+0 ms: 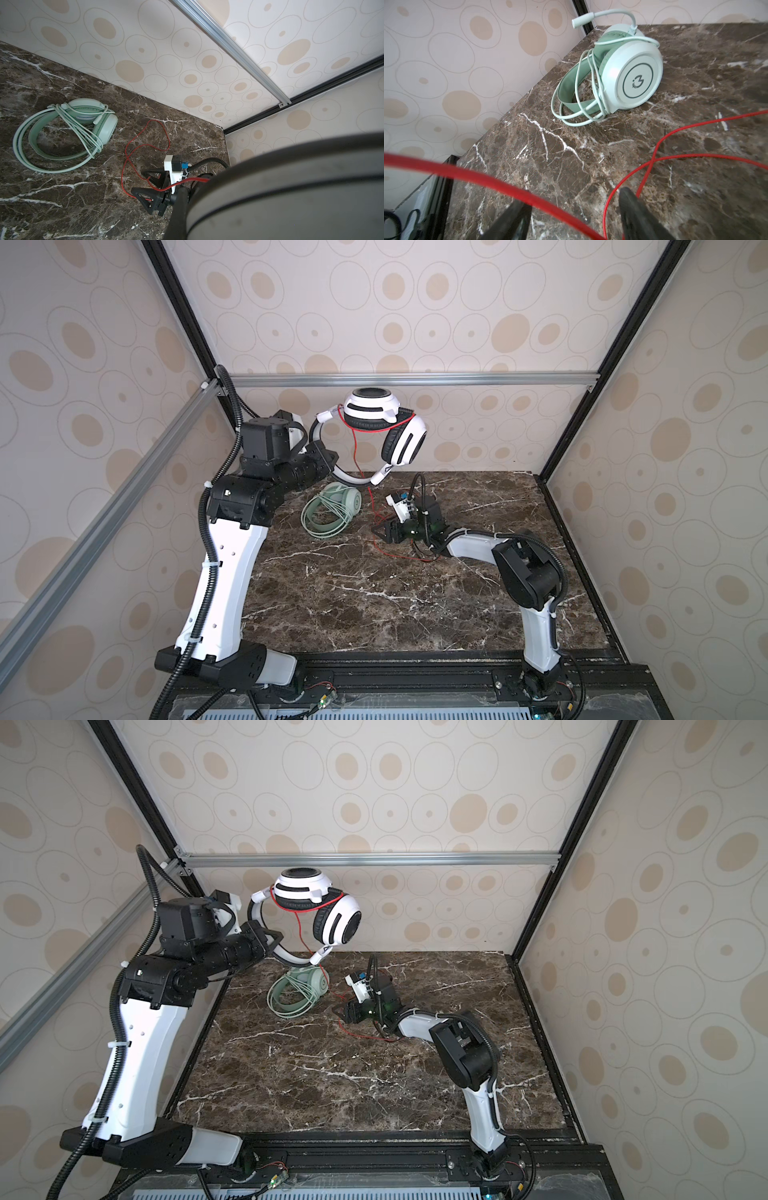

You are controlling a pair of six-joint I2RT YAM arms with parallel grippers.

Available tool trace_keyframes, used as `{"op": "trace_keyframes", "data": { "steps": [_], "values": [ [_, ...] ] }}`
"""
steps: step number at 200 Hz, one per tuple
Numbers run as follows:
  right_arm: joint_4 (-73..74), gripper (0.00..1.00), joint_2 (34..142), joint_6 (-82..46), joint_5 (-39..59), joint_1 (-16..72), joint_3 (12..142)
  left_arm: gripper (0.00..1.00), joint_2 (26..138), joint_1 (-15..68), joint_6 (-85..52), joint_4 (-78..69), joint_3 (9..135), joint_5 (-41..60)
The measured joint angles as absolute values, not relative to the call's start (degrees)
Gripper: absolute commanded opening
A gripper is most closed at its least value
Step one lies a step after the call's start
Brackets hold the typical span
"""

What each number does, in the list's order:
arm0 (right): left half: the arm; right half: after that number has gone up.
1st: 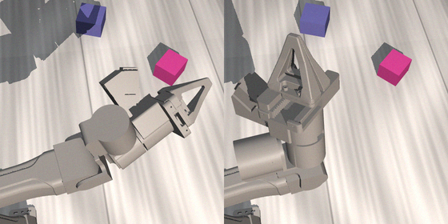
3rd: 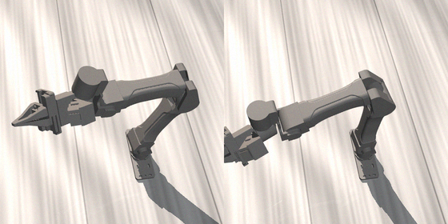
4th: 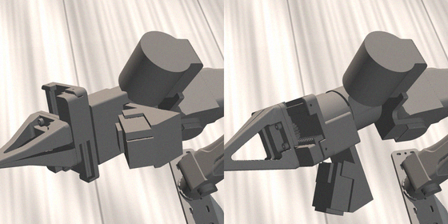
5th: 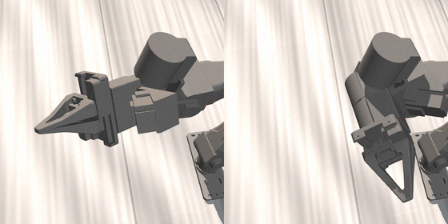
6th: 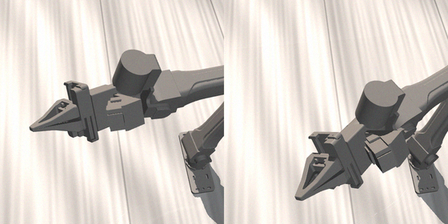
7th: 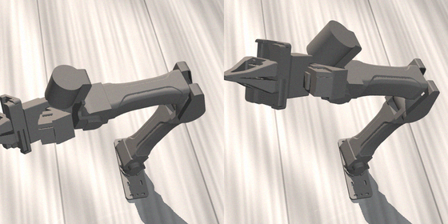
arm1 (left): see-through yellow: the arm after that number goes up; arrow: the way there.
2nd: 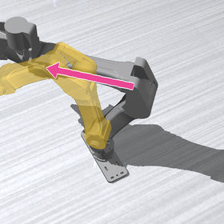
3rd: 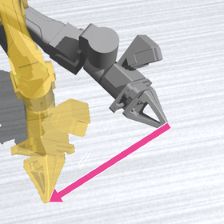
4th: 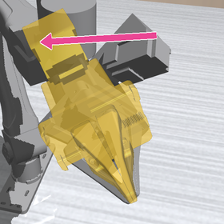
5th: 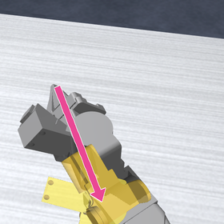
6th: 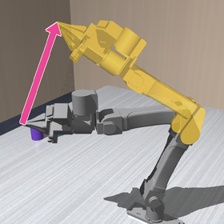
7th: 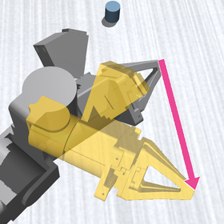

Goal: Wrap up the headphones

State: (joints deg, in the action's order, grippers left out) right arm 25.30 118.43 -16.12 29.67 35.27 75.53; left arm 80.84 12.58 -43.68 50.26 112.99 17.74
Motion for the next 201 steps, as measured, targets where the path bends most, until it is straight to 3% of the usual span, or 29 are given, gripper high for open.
{"op": "trace_keyframes", "data": {
  "steps": [24, 56, 108, 143, 201],
  "values": [
    [25.76, 0.13, 118.93, -13.76, 30.3, 35.33, 76.27, 0.0, 80.84, 12.58, -43.68, 50.28, 112.95, 17.72],
    [26.68, 0.0, 117.8, -12.6, 31.99, 35.31, 73.3, 0.0, 81.06, 12.58, -43.7, 50.26, 112.95, 17.63],
    [15.0, 0.0, 100.38, -8.05, 27.51, 36.64, 56.4, 0.0, 87.29, 12.58, -42.89, 53.23, 117.34, 13.87],
    [-0.56, 0.0, 85.62, -2.85, 9.98, 42.68, 53.82, 0.0, 94.41, 12.38, -41.74, 55.88, 123.94, 7.99],
    [-16.01, 0.0, 75.05, -2.52, -15.0, 45.74, 47.68, 0.0, 99.68, 11.44, -39.83, 62.15, 128.86, 3.01]
  ]
}}
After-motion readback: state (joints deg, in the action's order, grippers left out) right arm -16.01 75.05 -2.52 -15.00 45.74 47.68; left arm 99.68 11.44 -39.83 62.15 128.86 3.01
